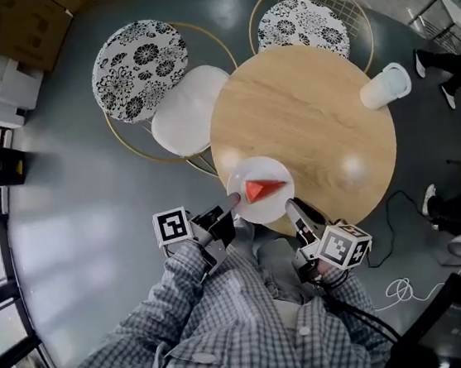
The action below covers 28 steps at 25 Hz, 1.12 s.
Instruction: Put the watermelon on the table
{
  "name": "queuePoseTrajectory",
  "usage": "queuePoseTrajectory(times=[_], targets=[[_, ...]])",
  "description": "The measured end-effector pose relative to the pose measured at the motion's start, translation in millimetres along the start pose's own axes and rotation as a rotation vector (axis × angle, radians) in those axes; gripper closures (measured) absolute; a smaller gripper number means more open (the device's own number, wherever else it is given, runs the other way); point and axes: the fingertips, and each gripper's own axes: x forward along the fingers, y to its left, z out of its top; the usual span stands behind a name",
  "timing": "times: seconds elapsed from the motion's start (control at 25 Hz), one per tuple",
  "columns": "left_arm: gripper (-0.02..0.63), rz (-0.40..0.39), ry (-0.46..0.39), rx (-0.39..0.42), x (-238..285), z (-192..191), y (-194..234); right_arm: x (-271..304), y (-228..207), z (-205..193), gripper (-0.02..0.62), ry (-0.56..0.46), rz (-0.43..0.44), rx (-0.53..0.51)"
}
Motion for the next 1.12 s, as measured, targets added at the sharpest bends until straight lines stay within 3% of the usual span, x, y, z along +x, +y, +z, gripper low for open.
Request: queuePoseTrajectory(times=[0.44,0.64,1.12], targets=[[0.580,0.107,0.070,0.024,10,30,46,40,-32,-12,0.525,0.051,-0.078,0.077],[0.580,0.175,0.053,0.005,8,38,65,55,-41,-12,0.525,0.068,-0.105,0.112],[0.580,0.231,0.044,-0.022,10,42,80,68,-58,-22,0.525,0.123,-0.163,0.143]])
